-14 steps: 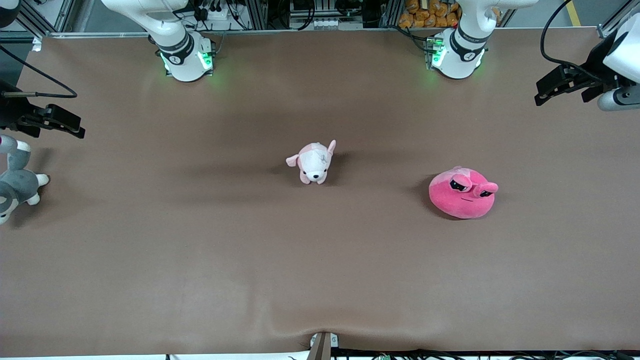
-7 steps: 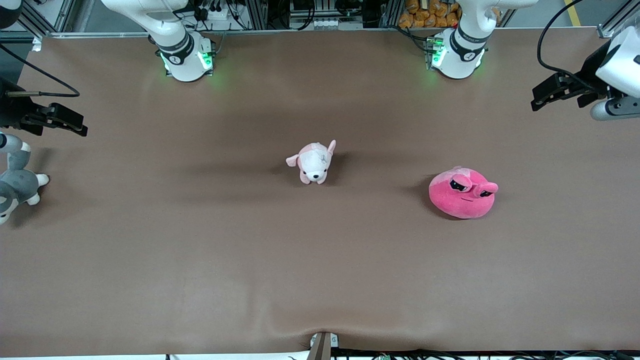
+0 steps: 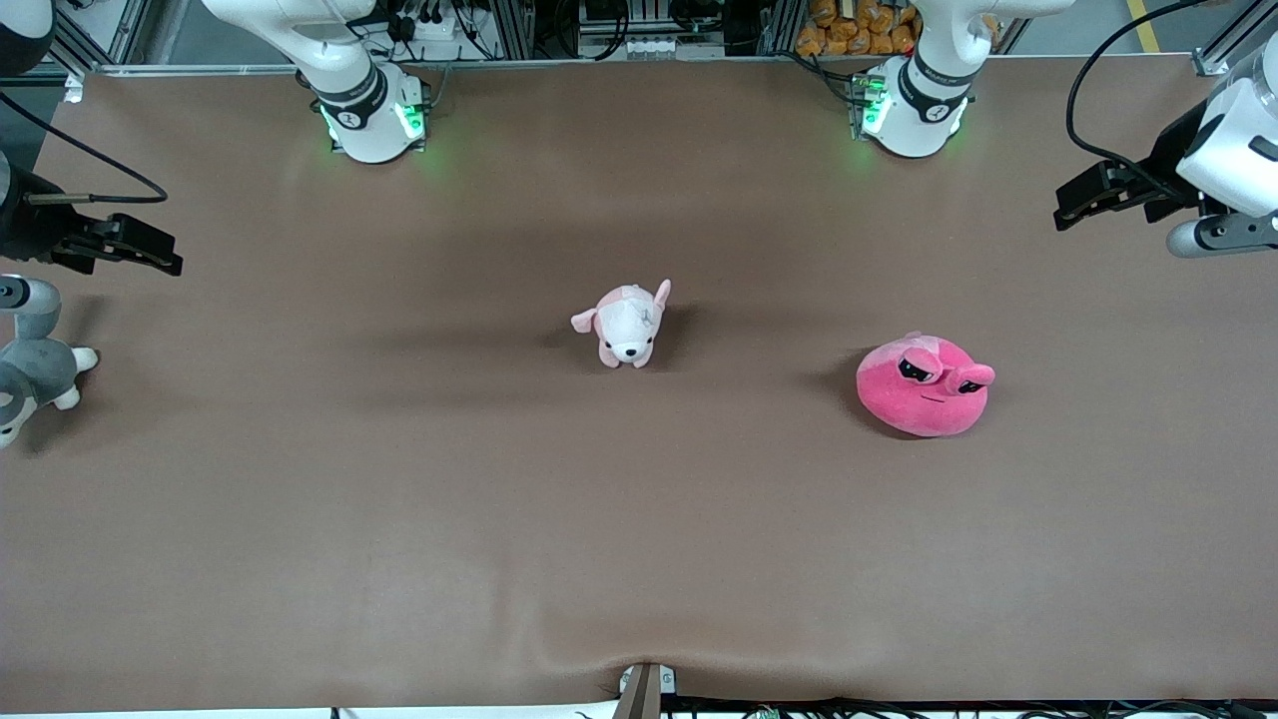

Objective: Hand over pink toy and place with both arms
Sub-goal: 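Move the left gripper toward the pink plush while the right gripper advances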

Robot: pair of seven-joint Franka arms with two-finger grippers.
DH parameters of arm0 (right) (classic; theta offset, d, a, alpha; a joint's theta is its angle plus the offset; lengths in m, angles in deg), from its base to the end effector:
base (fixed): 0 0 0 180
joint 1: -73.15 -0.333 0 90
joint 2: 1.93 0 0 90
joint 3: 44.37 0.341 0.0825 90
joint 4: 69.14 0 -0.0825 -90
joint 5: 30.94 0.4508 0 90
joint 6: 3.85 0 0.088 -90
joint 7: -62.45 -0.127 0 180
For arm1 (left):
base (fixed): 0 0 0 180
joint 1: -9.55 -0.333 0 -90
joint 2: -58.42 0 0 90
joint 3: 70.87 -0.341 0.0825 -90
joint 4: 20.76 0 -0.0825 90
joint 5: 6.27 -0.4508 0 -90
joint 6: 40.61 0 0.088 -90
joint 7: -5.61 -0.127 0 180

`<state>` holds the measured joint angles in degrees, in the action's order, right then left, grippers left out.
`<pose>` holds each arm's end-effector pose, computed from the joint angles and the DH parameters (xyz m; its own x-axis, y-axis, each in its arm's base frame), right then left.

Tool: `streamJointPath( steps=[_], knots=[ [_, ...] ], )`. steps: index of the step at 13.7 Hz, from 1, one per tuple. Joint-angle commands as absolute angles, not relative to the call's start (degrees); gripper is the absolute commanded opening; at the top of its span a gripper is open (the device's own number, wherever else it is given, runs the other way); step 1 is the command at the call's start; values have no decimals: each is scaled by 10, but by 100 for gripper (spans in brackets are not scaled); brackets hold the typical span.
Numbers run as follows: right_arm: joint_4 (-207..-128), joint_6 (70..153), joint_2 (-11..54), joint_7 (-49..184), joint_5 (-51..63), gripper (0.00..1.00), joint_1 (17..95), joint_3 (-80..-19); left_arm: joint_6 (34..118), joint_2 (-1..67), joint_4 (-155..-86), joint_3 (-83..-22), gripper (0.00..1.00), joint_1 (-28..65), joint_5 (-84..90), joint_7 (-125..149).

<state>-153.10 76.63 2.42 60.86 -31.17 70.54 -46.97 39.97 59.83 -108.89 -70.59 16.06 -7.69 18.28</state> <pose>0.6262 0.0006 0.6248 0.9903 -0.0286 -0.1359 -0.0273 -0.9996 0.0112 0.5896 -0.0667 0.6484 0.9893 0.1070 -0.0989 0.1027 -0.9936 -0.0477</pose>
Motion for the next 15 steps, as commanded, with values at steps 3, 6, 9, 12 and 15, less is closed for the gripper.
streamJointPath(
  steps=[3,6,9,12,15],
  knots=[
    [-1532,763,22,609,-318,100,696,-468,396,576,-1102,-707,100,161,-88,237],
    [-1532,760,25,609,-318,100,692,-468,395,571,-1091,-714,100,137,-89,228],
    [-1532,760,30,608,-316,100,682,-468,388,559,-1090,-714,100,117,-89,228],
    [-1532,761,34,603,-314,100,676,-468,404,537,-1092,-713,100,102,-79,243],
    [-1529,763,55,609,-309,100,667,-467,422,536,-1100,-710,100,102,-67,345]
  ],
)
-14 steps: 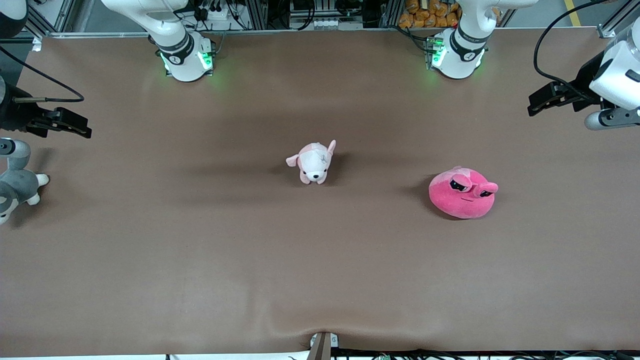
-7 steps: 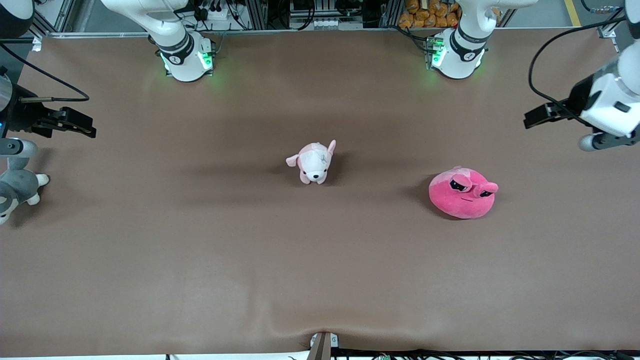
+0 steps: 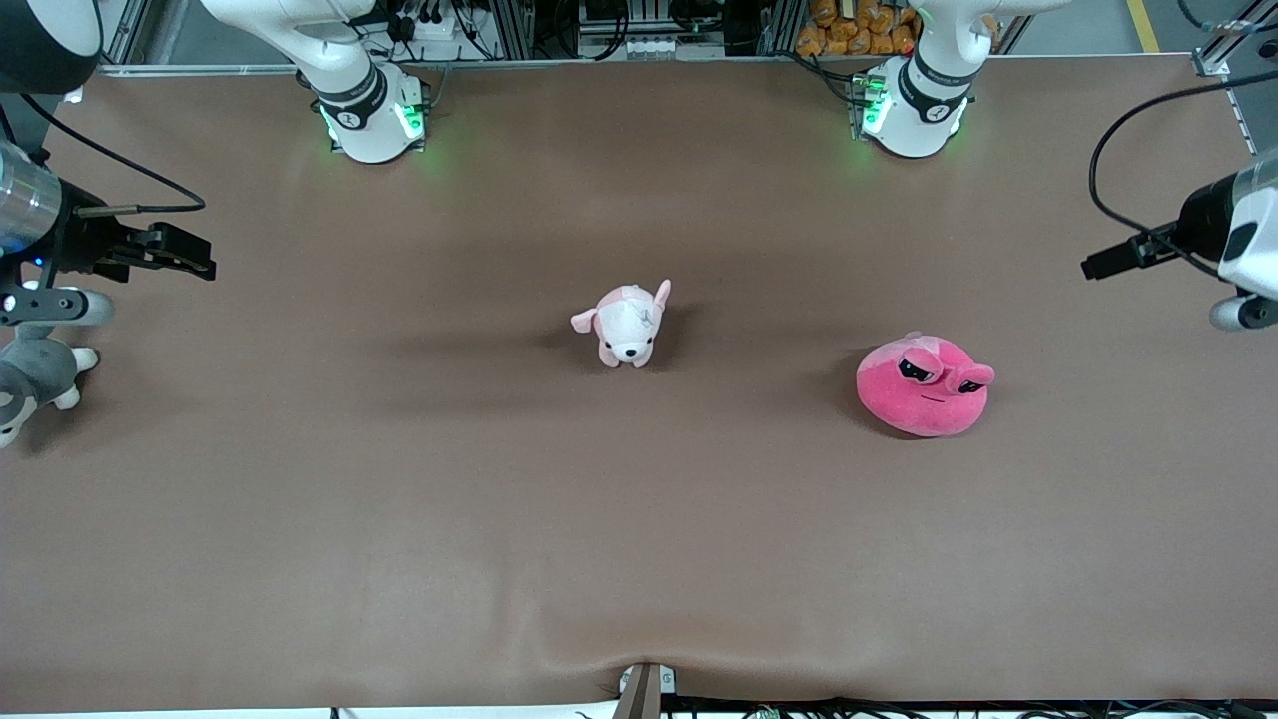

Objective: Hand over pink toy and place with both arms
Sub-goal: 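Move the left gripper toward the pink plush while the right gripper advances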

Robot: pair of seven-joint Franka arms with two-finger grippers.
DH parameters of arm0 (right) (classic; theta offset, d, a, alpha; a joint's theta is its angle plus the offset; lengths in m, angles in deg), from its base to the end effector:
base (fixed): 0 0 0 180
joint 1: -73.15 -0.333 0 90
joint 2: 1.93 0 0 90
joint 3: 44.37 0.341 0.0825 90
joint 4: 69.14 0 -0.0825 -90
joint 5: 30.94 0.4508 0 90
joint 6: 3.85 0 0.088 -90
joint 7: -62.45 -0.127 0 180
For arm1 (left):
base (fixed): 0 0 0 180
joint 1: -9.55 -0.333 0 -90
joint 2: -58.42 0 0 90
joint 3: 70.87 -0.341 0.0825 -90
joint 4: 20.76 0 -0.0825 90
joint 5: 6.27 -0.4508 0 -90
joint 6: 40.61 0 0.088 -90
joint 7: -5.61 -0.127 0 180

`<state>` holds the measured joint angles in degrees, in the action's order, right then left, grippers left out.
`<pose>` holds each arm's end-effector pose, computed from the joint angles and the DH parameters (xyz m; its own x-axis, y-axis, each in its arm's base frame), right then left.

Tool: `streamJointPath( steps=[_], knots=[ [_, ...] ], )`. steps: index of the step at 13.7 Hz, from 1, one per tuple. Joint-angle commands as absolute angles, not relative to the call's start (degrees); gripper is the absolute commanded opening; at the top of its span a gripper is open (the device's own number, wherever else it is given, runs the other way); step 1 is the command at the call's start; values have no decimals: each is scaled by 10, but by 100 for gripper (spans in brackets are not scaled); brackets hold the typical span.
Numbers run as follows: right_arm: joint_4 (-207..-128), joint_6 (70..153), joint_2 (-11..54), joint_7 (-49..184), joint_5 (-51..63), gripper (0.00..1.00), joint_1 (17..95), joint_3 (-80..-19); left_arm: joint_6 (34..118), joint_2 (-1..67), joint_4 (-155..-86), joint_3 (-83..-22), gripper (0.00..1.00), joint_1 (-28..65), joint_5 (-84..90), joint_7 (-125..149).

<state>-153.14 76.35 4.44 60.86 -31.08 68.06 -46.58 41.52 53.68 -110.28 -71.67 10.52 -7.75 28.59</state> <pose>0.6345 0.0329 0.6018 0.9841 0.0208 -0.1762 0.0232 -0.9997 0.0116 0.6254 0.0014 0.5722 0.9020 0.3910 -0.1829 0.3772 -0.9200 -0.1068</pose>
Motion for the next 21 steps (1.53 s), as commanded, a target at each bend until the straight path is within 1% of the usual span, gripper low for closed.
streamJointPath(
  steps=[1,3,4,5,7,10,14,16,17,21],
  knots=[
    [-1529,766,55,609,-309,100,657,-467,436,536,-1108,-710,100,103,-65,388],
    [-1530,767,62,603,-277,100,662,-467,476,537,-1141,-708,100,103,-64,453],
    [-1526,767,77,601,-265,100,663,-469,502,537,-1160,-707,100,104,-65,485],
    [-1523,775,89,601,-265,100,664,-470,524,538,-1177,-707,100,104,-65,509],
    [-1522,816,98,601,-264,100,665,-470,554,539,-1202,-707,100,104,-64,559],
    [-1521,829,100,601,-264,100,658,-470,595,532,-1239,-706,100,110,-65,678],
    [-1518,824,100,601,-262,100,659,-469,641,504,-1252,-706,100,111,-65,735],
    [-1518,823,100,601,-261,100,663,-469,687,511,-1294,-706,100,103,-64,758],
    [-1518,823,100,601,-261,100,664,-469,699,510,-1304,-706,100,102,-64,763],
    [-1518,823,100,601,-260,100,664,-469,728,471,-1305,-706,100,101,-19,863]
  ],
)
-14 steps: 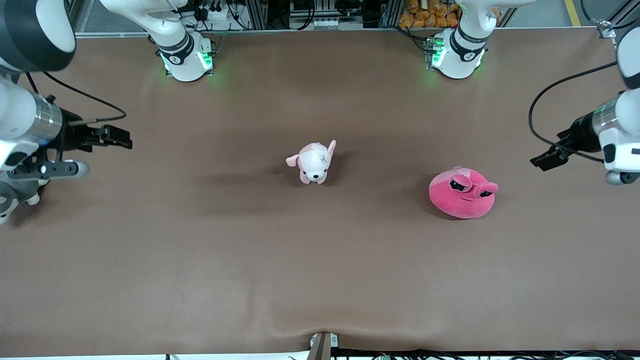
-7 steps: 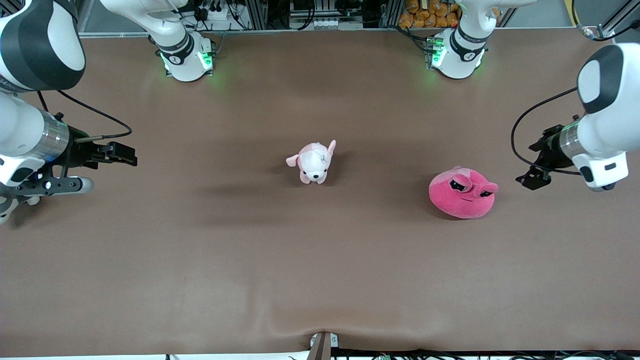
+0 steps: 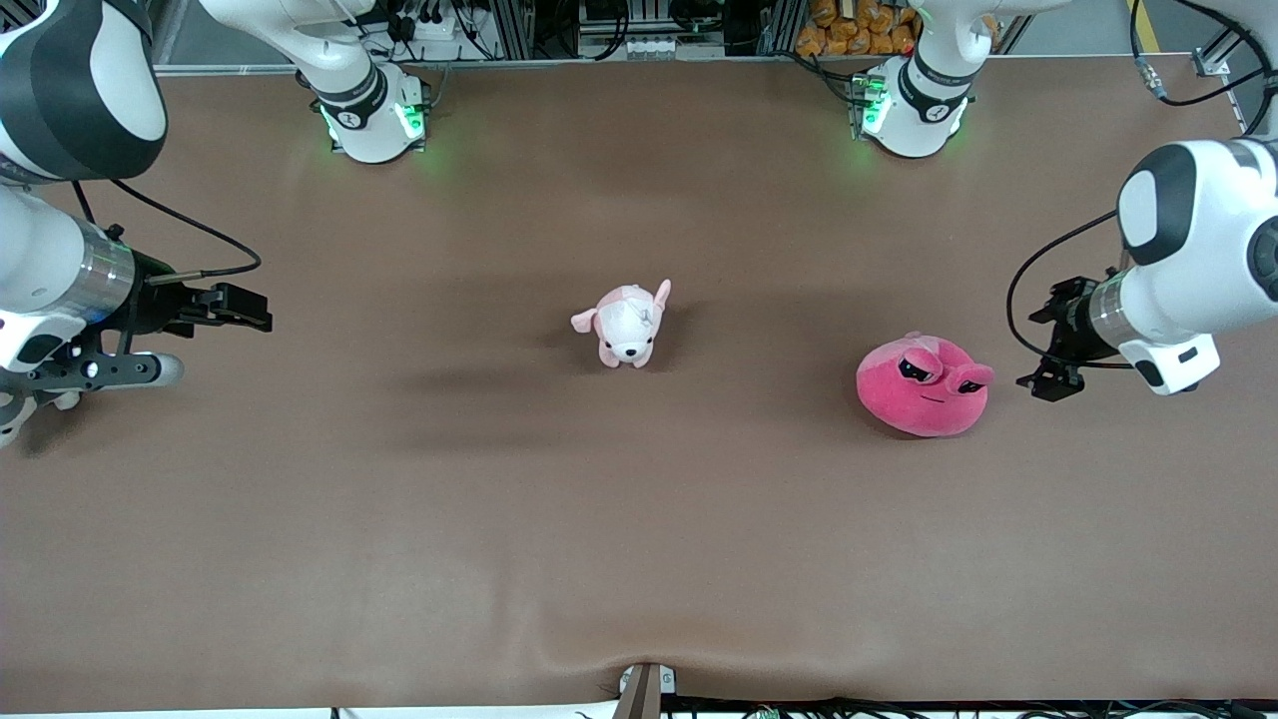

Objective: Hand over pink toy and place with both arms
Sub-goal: 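Move the left gripper toward the pink plush while the right gripper advances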

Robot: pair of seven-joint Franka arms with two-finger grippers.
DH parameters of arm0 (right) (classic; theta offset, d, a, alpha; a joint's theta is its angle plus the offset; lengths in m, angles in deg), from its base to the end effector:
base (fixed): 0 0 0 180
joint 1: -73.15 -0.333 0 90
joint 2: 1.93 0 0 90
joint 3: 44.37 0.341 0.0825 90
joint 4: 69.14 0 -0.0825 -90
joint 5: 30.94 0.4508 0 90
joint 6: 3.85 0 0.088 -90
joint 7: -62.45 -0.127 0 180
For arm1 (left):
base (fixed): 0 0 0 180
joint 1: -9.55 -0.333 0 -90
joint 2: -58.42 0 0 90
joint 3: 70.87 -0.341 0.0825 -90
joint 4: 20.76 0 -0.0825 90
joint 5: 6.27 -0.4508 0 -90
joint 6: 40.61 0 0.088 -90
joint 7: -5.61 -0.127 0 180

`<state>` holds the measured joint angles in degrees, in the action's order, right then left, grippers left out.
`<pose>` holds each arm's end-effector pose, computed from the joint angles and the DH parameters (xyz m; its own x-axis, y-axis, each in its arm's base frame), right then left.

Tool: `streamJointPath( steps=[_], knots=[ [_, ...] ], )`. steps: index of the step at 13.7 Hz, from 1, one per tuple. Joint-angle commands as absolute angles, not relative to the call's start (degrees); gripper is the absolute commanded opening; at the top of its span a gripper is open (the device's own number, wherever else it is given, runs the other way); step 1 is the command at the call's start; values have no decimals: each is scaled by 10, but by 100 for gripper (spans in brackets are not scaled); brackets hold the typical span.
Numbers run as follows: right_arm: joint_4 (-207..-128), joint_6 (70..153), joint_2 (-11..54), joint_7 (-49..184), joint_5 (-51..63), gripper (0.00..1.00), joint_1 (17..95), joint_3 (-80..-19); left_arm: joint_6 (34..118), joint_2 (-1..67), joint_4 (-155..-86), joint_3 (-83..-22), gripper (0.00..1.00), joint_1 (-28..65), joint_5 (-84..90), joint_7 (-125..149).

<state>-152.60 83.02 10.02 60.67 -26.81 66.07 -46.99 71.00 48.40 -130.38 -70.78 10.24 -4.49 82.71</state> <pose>0.6730 0.0647 0.5509 0.9874 0.0494 -0.1500 0.0412 -0.9975 -0.0576 0.6425 -0.0114 0.3652 0.2193 0.9739 -0.0578 0.9656 -0.2252 -0.1302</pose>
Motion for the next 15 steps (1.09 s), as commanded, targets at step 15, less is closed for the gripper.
streamJointPath(
  steps=[15],
  knots=[
    [-1518,827,100,600,-260,100,661,-469,733,414,-1283,-707,77,94,79,864]
  ],
)
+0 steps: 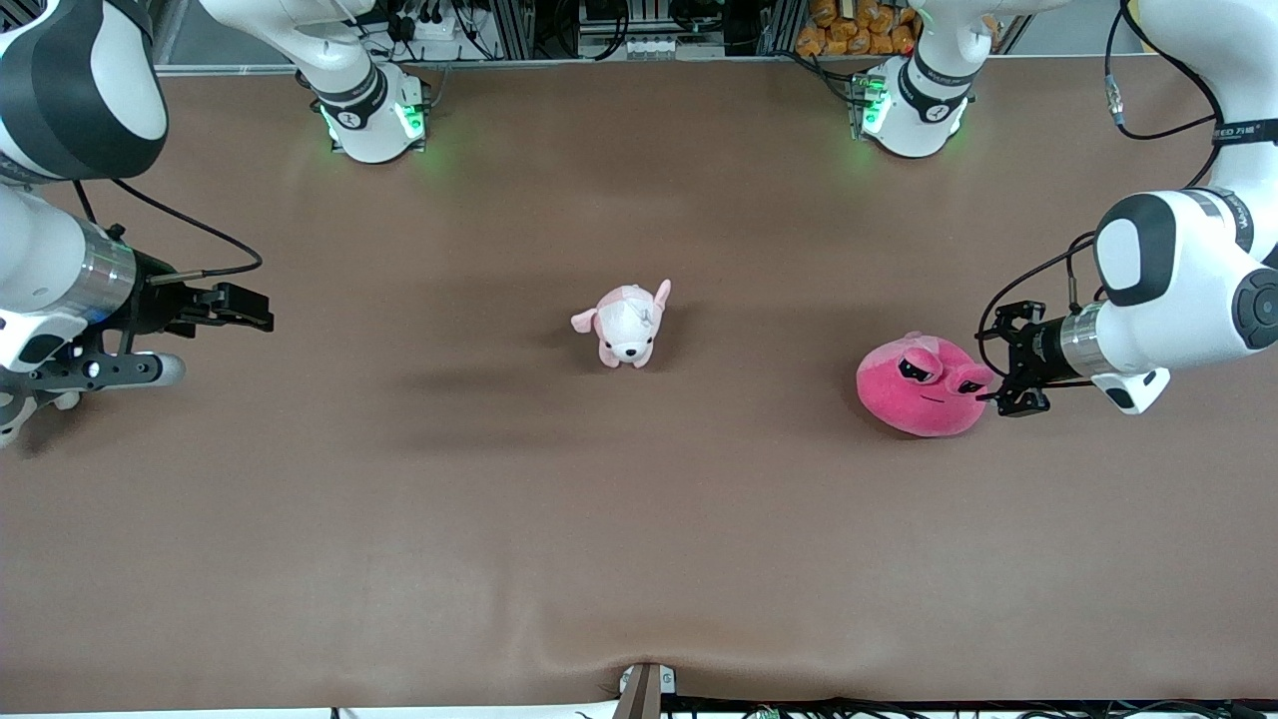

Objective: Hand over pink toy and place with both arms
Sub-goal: 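Close the left gripper on the pink plush's ear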

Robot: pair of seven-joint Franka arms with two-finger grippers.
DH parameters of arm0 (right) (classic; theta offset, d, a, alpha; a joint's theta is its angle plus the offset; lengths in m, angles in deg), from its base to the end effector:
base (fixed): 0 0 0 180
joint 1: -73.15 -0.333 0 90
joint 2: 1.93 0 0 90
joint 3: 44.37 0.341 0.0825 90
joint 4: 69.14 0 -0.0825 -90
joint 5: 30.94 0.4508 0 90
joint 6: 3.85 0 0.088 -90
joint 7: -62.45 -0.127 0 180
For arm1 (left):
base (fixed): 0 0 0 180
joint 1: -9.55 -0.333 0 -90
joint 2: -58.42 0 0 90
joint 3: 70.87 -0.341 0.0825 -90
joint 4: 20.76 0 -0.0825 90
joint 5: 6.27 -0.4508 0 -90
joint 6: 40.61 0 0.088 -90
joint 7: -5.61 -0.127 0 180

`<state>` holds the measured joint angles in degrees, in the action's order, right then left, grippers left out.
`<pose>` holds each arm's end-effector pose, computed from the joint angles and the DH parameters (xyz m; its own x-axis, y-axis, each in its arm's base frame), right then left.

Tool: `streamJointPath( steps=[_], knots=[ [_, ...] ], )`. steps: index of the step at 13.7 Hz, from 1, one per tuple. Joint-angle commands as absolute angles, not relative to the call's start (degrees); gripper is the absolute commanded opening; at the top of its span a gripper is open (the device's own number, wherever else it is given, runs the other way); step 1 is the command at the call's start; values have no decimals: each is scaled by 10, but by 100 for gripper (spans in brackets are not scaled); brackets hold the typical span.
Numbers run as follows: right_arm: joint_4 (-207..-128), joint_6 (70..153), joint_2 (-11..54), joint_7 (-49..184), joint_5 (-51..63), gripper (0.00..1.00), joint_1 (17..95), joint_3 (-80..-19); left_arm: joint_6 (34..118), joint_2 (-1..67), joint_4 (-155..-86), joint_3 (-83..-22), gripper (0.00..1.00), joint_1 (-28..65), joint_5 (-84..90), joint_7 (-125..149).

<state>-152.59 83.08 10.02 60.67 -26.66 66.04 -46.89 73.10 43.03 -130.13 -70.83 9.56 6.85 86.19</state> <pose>0.6730 0.0665 0.5511 0.9875 0.0518 -0.1489 0.0432 -0.9972 -0.0606 0.6506 -0.0189 0.3109 0.0328 0.9756 -0.2169 0.9834 -0.0702 -0.1671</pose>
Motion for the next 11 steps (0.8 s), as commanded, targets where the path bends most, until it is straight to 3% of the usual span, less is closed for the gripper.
streamJointPath(
  steps=[1,4,8,11],
  knots=[
    [-1518,827,100,600,-260,100,662,-469,733,412,-1280,-707,64,95,79,860],
    [-1518,832,101,589,-260,100,655,-468,733,411,-1277,-706,41,95,80,850],
    [-1518,860,105,499,-258,100,625,-467,732,411,-1276,-706,31,98,80,849],
    [-1518,869,109,490,-256,100,629,-467,727,411,-1269,-706,17,103,79,838]
  ],
)
